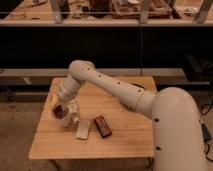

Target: Place the pepper in the ceramic cup

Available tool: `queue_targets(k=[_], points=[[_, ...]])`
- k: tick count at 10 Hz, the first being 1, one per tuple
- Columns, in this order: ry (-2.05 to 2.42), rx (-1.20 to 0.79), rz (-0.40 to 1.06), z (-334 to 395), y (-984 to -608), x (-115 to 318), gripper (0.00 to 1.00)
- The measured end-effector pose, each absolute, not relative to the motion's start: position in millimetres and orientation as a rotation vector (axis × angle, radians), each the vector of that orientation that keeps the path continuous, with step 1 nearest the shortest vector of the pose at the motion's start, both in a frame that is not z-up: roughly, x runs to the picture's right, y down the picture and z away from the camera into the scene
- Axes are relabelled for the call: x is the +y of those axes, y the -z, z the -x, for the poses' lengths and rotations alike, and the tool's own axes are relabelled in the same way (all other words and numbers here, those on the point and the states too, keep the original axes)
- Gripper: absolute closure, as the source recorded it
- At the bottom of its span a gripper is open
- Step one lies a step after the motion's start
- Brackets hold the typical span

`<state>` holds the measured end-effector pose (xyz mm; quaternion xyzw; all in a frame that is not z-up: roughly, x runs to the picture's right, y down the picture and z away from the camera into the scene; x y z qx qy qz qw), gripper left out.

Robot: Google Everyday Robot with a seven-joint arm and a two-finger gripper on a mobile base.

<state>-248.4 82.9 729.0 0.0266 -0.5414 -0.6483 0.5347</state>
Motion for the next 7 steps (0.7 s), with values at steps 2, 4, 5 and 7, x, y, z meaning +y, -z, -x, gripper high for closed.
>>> queue_targets(k=[2, 4, 5, 7], points=[[1.555, -1.272, -0.054, 247.5, -731.1, 81.1, 0.99], [1.560, -1.260, -0.039, 247.0, -733.3, 81.6, 0.82], [1.561, -1.255, -0.033, 245.6, -734.3, 82.0, 0.74], [1.568, -1.240, -0.018, 242.1, -737.0, 84.0, 0.54]])
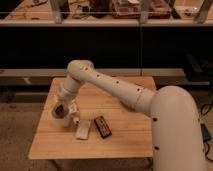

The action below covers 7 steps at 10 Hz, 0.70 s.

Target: Place the pepper in the ceramic cup

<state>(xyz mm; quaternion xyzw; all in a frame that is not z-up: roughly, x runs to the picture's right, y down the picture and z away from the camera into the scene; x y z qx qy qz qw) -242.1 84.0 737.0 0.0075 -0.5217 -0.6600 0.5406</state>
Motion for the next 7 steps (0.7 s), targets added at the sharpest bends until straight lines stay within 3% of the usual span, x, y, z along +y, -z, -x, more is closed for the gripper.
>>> queue_targets(k=[2, 7], points=[[1.570, -1.238, -0.017, 242.6, -736.5, 84.5, 0.49], [1.581, -1.244, -0.015, 246.7, -735.5, 87.7, 0.49]])
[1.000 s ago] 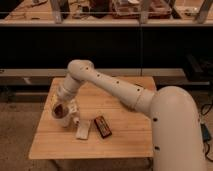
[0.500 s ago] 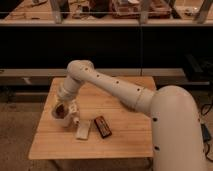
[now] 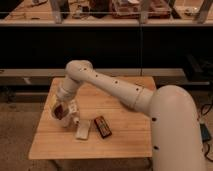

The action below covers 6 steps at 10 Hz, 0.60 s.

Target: Place the pepper in the ceramic cup

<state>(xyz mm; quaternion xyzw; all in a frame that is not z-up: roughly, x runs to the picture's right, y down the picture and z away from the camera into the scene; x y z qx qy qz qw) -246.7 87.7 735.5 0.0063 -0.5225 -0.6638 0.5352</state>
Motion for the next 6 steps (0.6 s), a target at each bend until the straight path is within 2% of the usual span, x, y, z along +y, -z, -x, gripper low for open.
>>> queue_targets(k=[2, 3, 5, 6], points=[[1.581, -1.241, -0.008, 243.5, -738.1, 88.9, 0.48], [1.581, -1.240, -0.007, 242.8, -738.6, 88.9, 0.45], [1.574, -1.233, -0.012, 239.6, -738.7, 85.3, 0.31], [1.574, -1.234, -0.012, 240.1, -738.8, 85.5, 0.29]])
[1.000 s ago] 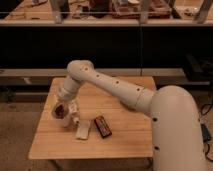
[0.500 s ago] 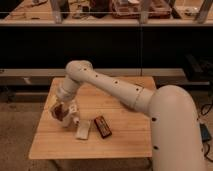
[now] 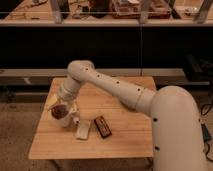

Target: Place the pepper in the ceramic cup

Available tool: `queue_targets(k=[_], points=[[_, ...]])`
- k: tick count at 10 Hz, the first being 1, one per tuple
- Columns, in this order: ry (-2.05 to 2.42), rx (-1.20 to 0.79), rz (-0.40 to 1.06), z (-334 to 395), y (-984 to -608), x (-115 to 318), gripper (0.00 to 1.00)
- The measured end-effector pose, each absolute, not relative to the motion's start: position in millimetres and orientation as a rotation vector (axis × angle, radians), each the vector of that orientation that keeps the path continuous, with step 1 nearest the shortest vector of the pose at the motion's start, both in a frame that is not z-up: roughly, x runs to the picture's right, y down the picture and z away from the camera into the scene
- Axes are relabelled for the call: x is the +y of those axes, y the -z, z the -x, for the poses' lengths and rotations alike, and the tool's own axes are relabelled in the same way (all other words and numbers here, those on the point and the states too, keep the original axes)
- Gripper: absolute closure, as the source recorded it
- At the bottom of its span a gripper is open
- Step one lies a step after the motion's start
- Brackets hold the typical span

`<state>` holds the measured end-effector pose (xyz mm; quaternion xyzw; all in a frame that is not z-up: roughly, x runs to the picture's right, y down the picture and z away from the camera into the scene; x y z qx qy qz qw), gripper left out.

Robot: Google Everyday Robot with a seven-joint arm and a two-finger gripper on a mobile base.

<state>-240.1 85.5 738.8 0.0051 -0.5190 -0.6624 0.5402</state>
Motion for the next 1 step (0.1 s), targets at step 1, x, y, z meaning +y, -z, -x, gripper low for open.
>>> queue_targets(k=[1], points=[[1.576, -1.236, -0.012, 241.6, -738.4, 86.1, 0.29]])
